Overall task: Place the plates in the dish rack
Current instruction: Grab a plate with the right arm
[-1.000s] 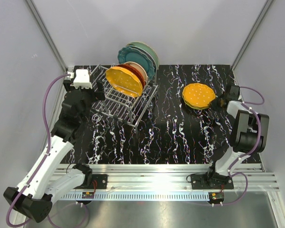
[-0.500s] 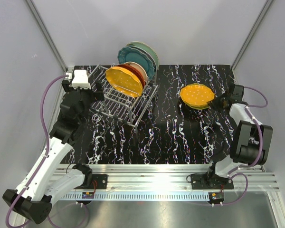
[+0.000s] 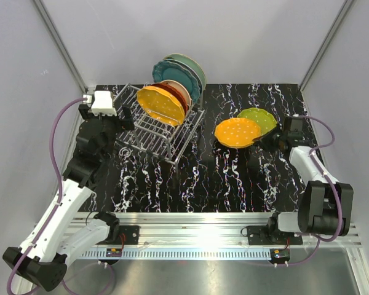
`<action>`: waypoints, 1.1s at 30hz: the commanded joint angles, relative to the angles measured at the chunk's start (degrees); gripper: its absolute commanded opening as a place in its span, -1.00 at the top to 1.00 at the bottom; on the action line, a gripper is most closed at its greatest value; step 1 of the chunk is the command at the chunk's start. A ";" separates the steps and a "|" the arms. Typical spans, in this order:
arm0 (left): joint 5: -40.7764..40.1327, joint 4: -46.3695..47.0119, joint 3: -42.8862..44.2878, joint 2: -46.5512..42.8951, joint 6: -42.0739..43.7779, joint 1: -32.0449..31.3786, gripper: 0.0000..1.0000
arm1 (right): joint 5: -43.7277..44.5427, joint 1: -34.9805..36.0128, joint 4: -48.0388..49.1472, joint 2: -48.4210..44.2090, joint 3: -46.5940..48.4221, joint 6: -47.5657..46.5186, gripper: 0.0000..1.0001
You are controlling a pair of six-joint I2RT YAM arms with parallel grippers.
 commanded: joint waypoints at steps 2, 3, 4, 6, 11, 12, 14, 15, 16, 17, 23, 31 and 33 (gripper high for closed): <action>0.50 2.07 0.99 -1.20 -0.75 0.22 -0.98 | -5.81 5.69 5.14 -5.11 -0.32 -0.05 1.00; 0.58 2.07 0.90 -1.20 -0.75 0.22 -0.98 | -5.81 6.49 4.79 -5.20 -0.59 -0.75 1.00; 0.59 1.99 0.90 -1.20 -0.75 0.22 -0.98 | -5.63 6.93 4.70 -5.29 -0.94 -1.02 1.00; 0.50 1.99 0.90 -1.37 -0.75 0.22 -0.98 | -5.81 10.61 5.14 -5.64 -2.25 -3.03 1.00; 0.50 2.08 0.90 -1.55 -0.75 0.13 -0.98 | -5.10 11.77 4.17 -6.52 -5.59 -5.15 1.00; 0.58 2.16 0.90 -1.46 -0.75 0.22 -0.98 | -5.28 11.77 4.09 -6.69 -6.03 -5.42 1.00; 0.59 2.08 0.90 -1.55 -0.75 0.13 -0.98 | -4.93 11.77 3.56 -6.78 -7.00 -6.29 1.00; 0.59 2.07 0.90 -1.46 -0.75 0.13 -0.98 | -4.76 11.77 3.56 -6.78 -7.44 -6.30 1.00; 0.67 2.07 0.90 -1.37 -0.84 0.13 -0.98 | -4.58 11.95 3.64 -6.78 -8.23 -6.21 1.00; 0.67 1.99 0.90 -1.37 -0.84 0.22 -0.98 | -4.58 12.12 3.73 -6.35 -8.50 -6.38 1.00; 0.94 1.99 0.90 -1.20 -0.84 0.13 -0.98 | 0.86 15.54 3.21 -4.67 -9.99 -6.65 1.00; 1.29 1.81 0.99 -0.85 -0.92 0.22 -0.98 | 7.02 18.10 2.76 -1.69 -10.08 -7.09 0.98; 1.20 1.72 0.99 -0.76 -0.92 0.13 -0.98 | 7.63 18.54 3.03 -0.72 -10.34 -7.09 0.98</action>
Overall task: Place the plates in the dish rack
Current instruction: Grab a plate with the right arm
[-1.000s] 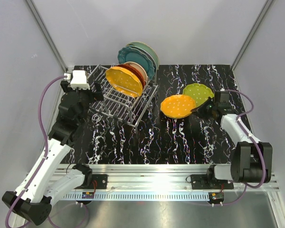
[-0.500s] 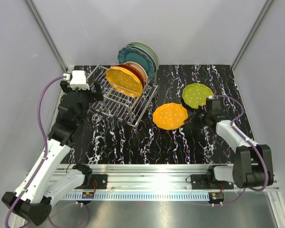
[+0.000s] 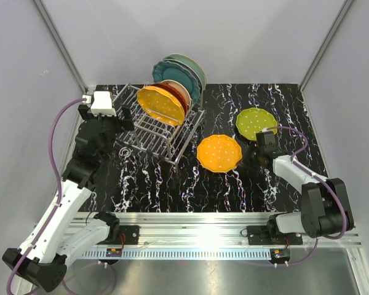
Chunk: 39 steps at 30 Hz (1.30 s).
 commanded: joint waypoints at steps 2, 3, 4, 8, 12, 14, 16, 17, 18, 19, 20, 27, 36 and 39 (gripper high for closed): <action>0.79 1.88 0.99 -0.15 -0.75 0.22 -0.98 | 3.12 1.14 4.15 1.58 -0.09 -0.21 0.95; 0.79 1.96 0.99 -0.06 -0.75 0.22 -0.98 | 3.12 1.23 4.41 2.11 -0.18 -0.03 0.94; 0.79 1.96 0.99 -0.15 -0.75 0.22 -0.98 | 3.03 1.49 5.02 2.46 -0.27 -0.11 0.91; 0.87 1.96 0.99 -0.06 -0.75 0.22 -0.98 | 3.12 1.76 6.08 4.57 -0.27 -0.20 0.68; 0.79 2.05 0.99 0.03 -0.66 0.13 -0.98 | 3.47 1.67 6.43 5.80 0.08 -0.20 0.44; 0.79 1.96 0.99 0.03 -0.75 0.13 -0.98 | 3.82 1.67 6.61 6.24 0.34 -0.20 0.39; 0.87 1.96 1.08 0.03 -0.75 0.22 -0.98 | 4.61 1.76 6.43 6.85 0.87 -0.38 0.33; 0.96 1.96 1.08 0.12 -0.75 0.22 -0.98 | 4.70 1.67 6.35 6.94 1.05 -0.29 0.32; 0.96 1.88 1.08 0.03 -0.75 0.22 -0.98 | 4.87 1.67 6.43 7.12 1.40 -0.29 0.31; 0.96 1.96 1.08 0.03 -0.75 0.22 -0.98 | 5.31 1.76 6.35 7.56 1.57 -0.29 0.30; 0.96 1.96 1.08 0.03 -0.75 0.13 -0.98 | 5.49 1.76 6.35 7.82 1.84 -0.38 0.29; 1.05 1.79 1.08 0.03 -0.75 0.13 -0.98 | 8.30 3.77 5.91 9.93 3.86 -0.56 0.29; 0.87 1.88 1.08 -0.23 -0.66 0.22 -0.98 | 11.72 5.71 5.38 11.95 4.21 -0.64 0.44; 0.87 1.96 1.08 -0.15 -0.66 0.22 -0.98 | 12.52 5.98 5.12 12.30 4.39 -0.91 0.62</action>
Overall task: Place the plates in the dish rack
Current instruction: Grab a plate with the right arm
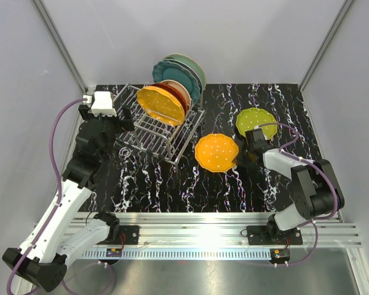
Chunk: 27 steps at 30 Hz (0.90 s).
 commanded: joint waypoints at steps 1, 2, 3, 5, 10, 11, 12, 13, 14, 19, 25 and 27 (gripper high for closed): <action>0.81 2.42 1.08 -0.36 -0.64 0.22 -0.98 | 3.61 1.21 -0.35 1.57 1.22 -1.41 0.67; 0.81 2.42 1.08 -0.45 -0.64 0.22 -0.98 | 3.69 1.30 -0.52 1.57 1.48 -1.32 0.74; 0.81 2.51 1.08 -0.45 -0.64 0.22 -0.98 | 3.61 1.30 -0.70 1.31 1.57 -1.50 0.83; 0.81 2.42 1.08 -0.37 -0.64 0.22 -0.98 | 3.43 1.30 -0.96 1.05 2.27 -1.59 0.93; 0.72 2.51 0.99 -0.45 -0.64 0.22 -0.98 | 3.25 1.39 -3.42 -1.41 4.47 -2.99 1.00; 0.81 2.42 1.08 -0.54 -0.81 0.13 -0.98 | 3.34 1.39 -3.86 -2.02 5.25 -3.51 1.00; 0.90 2.34 1.08 -0.72 -0.82 0.13 -0.98 | 2.82 1.39 -3.78 -3.60 5.35 -3.87 1.00; 0.98 2.42 1.08 -0.80 -0.99 0.04 -0.98 | 2.73 1.39 -3.69 -4.57 5.44 -4.92 1.00; 1.16 2.42 0.99 -1.07 -1.25 0.04 -0.98 | 2.90 1.56 -4.21 -5.45 5.70 -5.27 1.00; 1.51 1.98 1.25 -1.60 -1.26 -1.54 -0.98 | 2.73 1.39 -6.67 -10.72 6.58 -8.53 1.00; 0.19 -4.25 6.26 0.16 -4.94 -6.10 -0.98 | 2.11 1.39 -9.66 -16.70 6.76 -10.90 1.00; 3.51 -7.75 7.67 0.25 -6.70 -6.20 -0.98 | 2.20 1.39 -11.33 -18.45 7.11 -12.30 1.00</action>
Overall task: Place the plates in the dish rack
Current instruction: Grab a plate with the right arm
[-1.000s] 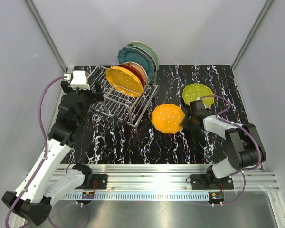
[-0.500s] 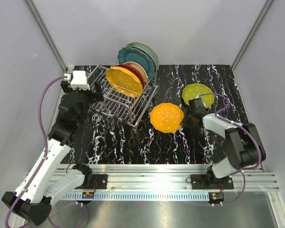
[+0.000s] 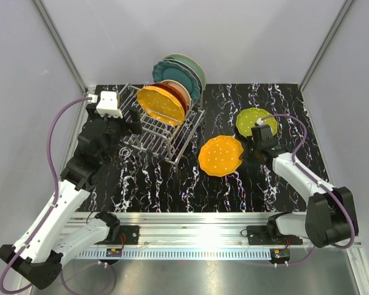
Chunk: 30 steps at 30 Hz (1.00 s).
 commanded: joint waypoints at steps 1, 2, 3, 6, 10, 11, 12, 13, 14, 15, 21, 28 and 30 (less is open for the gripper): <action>3.57 -4.01 4.22 -0.25 -4.06 -0.95 -0.98 | -0.64 0.62 0.69 -5.33 3.81 -2.78 1.00; 5.84 -5.15 3.87 -0.86 -5.98 -0.95 -0.98 | -0.21 0.62 -0.01 -5.85 3.81 -3.13 1.00; 7.26 -6.38 3.34 -1.30 -6.61 -0.95 -0.98 | -0.03 0.62 -0.19 -6.90 3.81 -3.83 1.00; 10.95 -9.02 1.15 -2.97 -9.77 -1.30 -0.98 | 1.11 0.71 -1.16 -8.58 3.81 -4.97 1.00; 14.31 -10.61 -1.67 -3.86 -13.37 -5.94 -0.86 | 2.69 0.62 -1.95 -10.43 3.46 -6.12 1.00; 13.70 -10.78 -2.72 -3.77 -13.82 -7.35 -0.83 | 3.04 0.62 -2.04 -10.87 3.28 -6.38 1.00; 13.08 -11.22 -3.16 -3.68 -14.08 -8.85 -0.81 | 3.13 0.62 -2.04 -11.65 3.11 -6.65 1.00; 11.33 -11.57 -3.43 -3.51 -15.13 -12.08 -0.79 | 3.22 0.62 -1.95 -12.10 2.93 -6.74 1.00; 10.71 -11.58 -3.95 -3.51 -15.75 -13.85 -0.76 | 3.22 0.71 -2.13 -12.45 2.75 -6.82 1.00; 10.35 -11.06 -5.00 -3.42 -16.36 -15.61 -0.70 | 3.14 0.62 -2.30 -12.89 2.67 -6.65 1.00; 2.37 -6.77 -9.65 -0.52 -23.39 -31.51 -0.38 | 3.57 0.62 -3.27 -13.77 0.91 -5.33 1.00; -1.78 1.60 -12.14 14.74 -27.01 -44.88 -0.03 | 3.58 0.62 -1.95 -15.79 -4.62 -2.52 1.00; -1.34 3.62 -11.34 17.66 -26.74 -45.34 -0.02 | 3.58 0.54 -1.78 -16.32 -5.07 -1.91 1.00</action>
